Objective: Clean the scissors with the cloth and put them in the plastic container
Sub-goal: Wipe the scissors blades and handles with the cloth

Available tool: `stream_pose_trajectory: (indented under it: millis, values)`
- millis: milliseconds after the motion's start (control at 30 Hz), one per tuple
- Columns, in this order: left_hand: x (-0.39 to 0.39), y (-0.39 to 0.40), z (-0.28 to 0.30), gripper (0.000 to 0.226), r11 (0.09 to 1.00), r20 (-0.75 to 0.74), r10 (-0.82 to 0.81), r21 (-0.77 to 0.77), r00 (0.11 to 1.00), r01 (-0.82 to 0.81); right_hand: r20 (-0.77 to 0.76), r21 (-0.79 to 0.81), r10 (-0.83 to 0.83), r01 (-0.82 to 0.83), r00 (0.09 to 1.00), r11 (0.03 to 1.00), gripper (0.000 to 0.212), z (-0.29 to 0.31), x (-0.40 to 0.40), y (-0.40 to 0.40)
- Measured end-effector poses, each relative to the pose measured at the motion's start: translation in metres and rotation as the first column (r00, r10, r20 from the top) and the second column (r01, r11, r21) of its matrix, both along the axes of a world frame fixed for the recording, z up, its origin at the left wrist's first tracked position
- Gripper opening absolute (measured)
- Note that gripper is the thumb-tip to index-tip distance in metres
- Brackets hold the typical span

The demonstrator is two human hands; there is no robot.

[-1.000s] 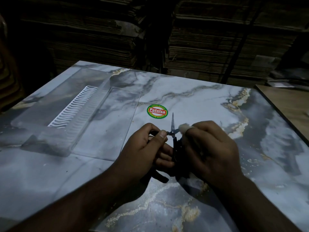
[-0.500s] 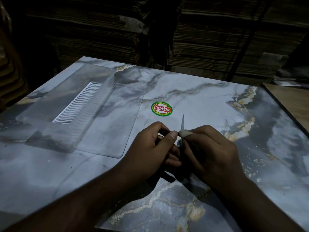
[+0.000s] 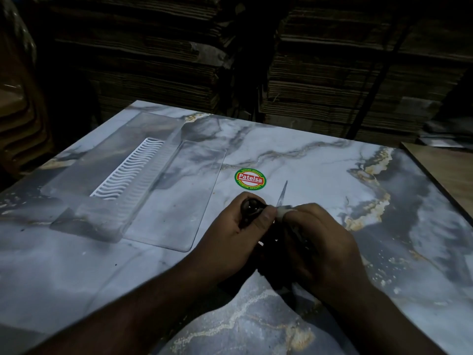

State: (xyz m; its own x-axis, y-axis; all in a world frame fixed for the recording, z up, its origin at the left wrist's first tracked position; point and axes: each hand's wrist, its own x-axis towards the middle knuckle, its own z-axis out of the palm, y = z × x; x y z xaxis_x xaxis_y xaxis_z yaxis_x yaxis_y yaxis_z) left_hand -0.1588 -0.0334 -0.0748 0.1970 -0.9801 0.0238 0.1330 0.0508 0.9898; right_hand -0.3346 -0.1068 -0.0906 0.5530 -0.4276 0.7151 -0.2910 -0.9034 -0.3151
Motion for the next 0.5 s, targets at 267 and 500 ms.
stream_pose_trajectory:
  millis: [267,500]
  values:
    - [-0.001,-0.007,-0.01,0.023,0.993,0.124,0.108,-0.066,0.986,-0.101,0.018,0.081,-0.095,0.094,0.995,0.992,0.02,0.004,-0.002,0.009]
    - [0.001,-0.007,-0.008,0.016,0.998,0.058,0.028,-0.058,0.998,-0.024,0.25,0.228,-0.126,0.068,0.96,0.971,0.037,0.008,-0.005,0.006]
